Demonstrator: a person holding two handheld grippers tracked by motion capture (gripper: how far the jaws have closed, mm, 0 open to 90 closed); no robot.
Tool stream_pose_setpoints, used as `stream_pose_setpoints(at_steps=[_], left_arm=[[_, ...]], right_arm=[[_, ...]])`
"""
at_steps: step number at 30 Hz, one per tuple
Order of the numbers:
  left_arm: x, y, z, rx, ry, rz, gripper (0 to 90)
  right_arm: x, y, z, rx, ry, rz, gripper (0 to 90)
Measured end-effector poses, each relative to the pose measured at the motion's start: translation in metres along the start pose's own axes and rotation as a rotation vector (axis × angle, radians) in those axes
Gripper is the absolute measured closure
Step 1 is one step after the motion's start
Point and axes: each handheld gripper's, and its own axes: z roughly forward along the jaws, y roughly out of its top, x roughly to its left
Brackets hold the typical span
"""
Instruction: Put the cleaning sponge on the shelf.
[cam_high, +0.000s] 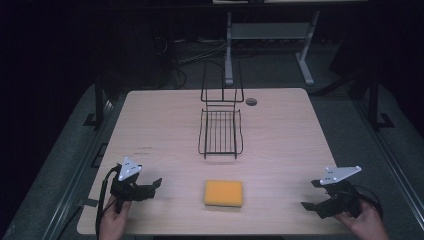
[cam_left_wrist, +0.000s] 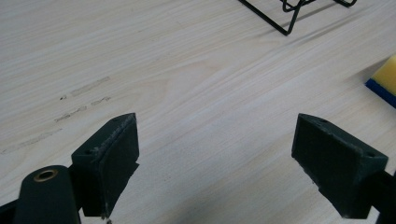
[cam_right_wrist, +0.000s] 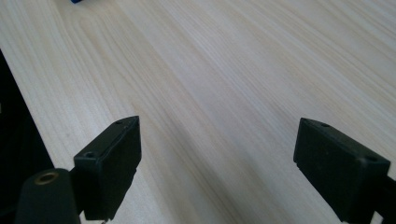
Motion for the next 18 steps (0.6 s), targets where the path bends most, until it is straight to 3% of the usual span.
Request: stream_pose_setpoints(at_steps=[11,18], left_arm=[[0.002,-0.001,-0.003,-0.008,-0.001,-0.002,14.3],[0.002,-0.001,-0.005,-0.013,-0.001,-0.003,14.3]], right_arm=[[0.005,0.016,0.004,0.016,0.030,-0.047,14.8],[0.011,0.029,0.011,0.056,0.062,-0.078,14.7]])
